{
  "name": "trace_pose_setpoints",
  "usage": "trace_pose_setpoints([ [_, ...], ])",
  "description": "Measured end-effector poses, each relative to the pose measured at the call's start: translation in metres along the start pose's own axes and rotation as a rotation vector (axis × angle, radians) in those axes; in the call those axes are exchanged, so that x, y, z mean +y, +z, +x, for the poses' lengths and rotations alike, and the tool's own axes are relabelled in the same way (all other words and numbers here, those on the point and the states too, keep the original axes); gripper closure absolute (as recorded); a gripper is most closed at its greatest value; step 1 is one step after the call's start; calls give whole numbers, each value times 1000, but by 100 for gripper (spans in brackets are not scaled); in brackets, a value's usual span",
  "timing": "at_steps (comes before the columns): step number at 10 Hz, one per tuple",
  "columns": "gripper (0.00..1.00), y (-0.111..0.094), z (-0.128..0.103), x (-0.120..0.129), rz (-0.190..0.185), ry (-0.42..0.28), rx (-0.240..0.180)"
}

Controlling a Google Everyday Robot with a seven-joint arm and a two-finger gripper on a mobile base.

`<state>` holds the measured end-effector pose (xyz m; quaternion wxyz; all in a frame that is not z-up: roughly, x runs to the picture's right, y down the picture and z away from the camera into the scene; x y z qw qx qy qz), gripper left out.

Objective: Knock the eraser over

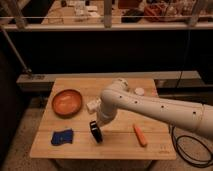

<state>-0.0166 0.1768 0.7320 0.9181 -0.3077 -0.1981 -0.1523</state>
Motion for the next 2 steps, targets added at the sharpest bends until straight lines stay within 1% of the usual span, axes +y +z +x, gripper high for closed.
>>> trace_pose_setpoints([
  [2, 98, 3, -5, -1, -6, -3, -8],
])
